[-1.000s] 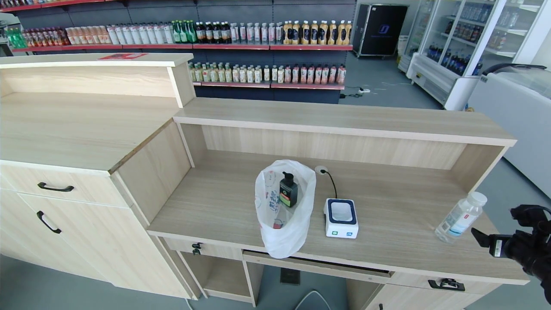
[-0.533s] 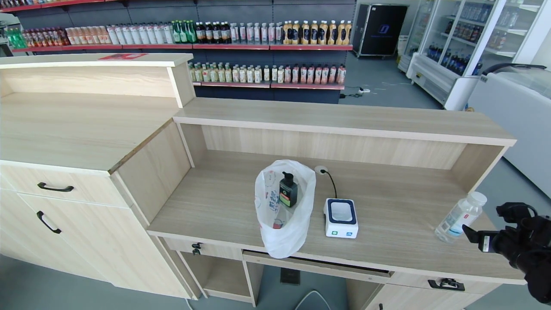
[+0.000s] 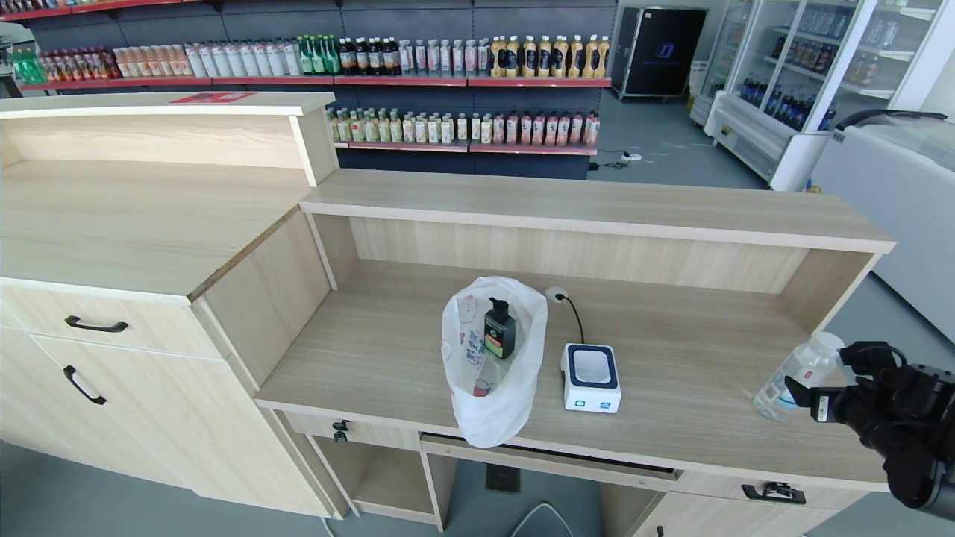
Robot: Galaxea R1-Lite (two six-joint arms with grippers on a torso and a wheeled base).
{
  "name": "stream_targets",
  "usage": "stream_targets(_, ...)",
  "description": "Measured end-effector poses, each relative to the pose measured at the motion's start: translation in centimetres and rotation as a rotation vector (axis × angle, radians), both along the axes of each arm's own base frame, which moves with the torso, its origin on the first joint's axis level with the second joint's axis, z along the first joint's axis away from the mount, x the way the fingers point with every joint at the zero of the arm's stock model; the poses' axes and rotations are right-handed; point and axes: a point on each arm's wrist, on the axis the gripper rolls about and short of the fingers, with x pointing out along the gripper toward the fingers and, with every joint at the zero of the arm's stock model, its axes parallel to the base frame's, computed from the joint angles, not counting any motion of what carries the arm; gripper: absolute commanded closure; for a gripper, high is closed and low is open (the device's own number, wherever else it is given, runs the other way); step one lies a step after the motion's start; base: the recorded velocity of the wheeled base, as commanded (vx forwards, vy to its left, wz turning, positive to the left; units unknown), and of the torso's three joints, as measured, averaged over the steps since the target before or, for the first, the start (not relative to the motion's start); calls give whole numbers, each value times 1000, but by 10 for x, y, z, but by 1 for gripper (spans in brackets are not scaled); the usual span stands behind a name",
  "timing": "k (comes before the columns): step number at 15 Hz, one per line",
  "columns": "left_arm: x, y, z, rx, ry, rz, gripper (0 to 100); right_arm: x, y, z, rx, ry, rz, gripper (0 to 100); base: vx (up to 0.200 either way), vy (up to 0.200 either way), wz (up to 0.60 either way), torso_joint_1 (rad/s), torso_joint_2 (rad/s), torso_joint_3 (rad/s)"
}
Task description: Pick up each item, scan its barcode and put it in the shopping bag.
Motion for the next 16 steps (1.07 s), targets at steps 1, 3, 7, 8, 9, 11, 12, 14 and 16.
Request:
stream_targets(1, 0, 0, 0, 0, 0, 0, 0, 3, 0, -1, -1, -1, 5, 0, 0, 0, 0, 0, 0, 0)
stream_targets(3, 0, 0, 0, 0, 0, 0, 0, 9, -1, -3, -1, -3, 12, 0, 0, 0, 0, 0, 0, 0)
stream_targets(7, 0, 0, 0, 0, 0, 0, 0, 13, 2, -9, 5, 8, 28, 0, 0, 0, 0, 0, 0, 0)
stream_targets(8, 0, 0, 0, 0, 0, 0, 0, 14, 3, -10, 7, 10, 31, 0, 0, 0, 0, 0, 0, 0)
stream_targets(9, 0, 0, 0, 0, 0, 0, 0, 16, 3, -11, 6, 7, 34, 0, 0, 0, 0, 0, 0, 0)
stream_targets(11, 0, 0, 0, 0, 0, 0, 0, 20, 2, -13, 2, -2, 35, 0, 0, 0, 0, 0, 0, 0)
stream_targets(12, 0, 0, 0, 0, 0, 0, 0, 23, 2, -14, 1, -6, 38, 0, 0, 0, 0, 0, 0, 0)
stream_targets(14, 0, 0, 0, 0, 0, 0, 0, 27, 0, -15, 1, -11, 42, 0, 0, 0, 0, 0, 0, 0)
stream_targets(16, 0, 0, 0, 0, 0, 0, 0, 31, 0, -18, 8, -5, 54, 0, 0, 0, 0, 0, 0, 0)
